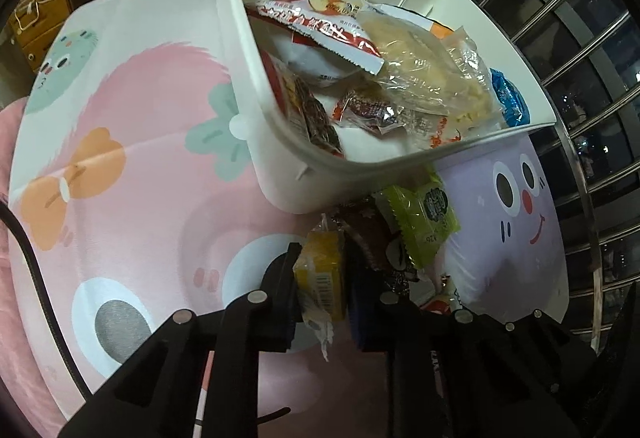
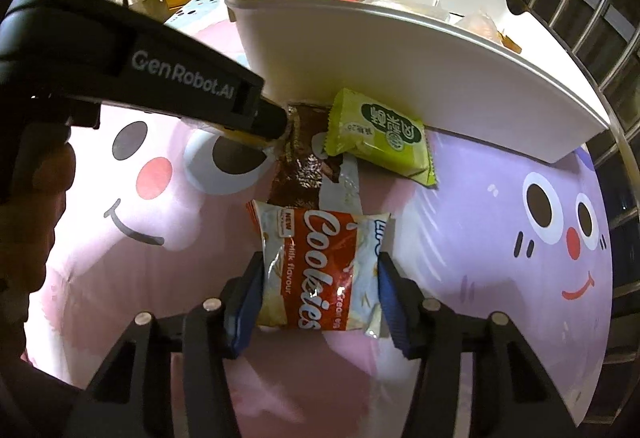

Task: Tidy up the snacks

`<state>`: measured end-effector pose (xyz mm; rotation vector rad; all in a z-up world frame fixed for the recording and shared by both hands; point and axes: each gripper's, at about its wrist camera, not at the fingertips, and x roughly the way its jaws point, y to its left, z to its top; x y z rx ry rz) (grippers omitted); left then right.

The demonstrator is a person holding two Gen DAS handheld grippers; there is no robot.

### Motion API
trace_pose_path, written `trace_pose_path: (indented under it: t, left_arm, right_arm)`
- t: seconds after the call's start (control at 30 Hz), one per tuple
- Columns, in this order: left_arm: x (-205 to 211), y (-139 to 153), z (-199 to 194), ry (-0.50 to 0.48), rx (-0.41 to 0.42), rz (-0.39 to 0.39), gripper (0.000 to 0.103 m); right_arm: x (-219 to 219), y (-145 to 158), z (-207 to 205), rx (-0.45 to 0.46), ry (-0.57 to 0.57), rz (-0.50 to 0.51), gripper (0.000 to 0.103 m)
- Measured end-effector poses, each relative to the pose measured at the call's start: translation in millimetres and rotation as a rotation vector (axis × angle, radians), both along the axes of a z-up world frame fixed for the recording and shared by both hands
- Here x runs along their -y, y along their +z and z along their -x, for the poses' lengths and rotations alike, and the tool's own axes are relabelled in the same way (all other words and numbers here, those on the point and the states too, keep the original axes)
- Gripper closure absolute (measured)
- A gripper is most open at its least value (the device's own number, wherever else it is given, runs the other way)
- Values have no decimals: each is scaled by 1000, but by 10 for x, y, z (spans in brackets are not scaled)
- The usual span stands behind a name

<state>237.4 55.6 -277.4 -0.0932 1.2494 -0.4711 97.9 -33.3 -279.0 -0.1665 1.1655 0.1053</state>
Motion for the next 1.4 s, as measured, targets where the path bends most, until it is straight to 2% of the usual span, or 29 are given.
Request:
trace_pose_path:
  t: [0.17,0.23,0.4,0.73,1.07,1.4]
  left_arm:
    - [-31,43,46,16,-1,-15,86]
    - [-81,71,65,26,3,-17,86]
    - [-184,155,154,63,3,-20,86]
    - [-237,405,483,96,5,-39,86]
    - [52,870,602,193,84,-52,86]
    - [544,1276,396,289,185,-65,85]
  right_arm:
    - [71,38,39,-23,-29,-13,50]
    - [113,73,-126,-29,-41,-20,50]
    - [239,188,-166,-26,-71,-50,50]
    - [608,639,-256,83,-45,-52,50]
    - [1104,977,-511,145,11,-91,50]
    - [1548,1225,-924,195,114,-111,50]
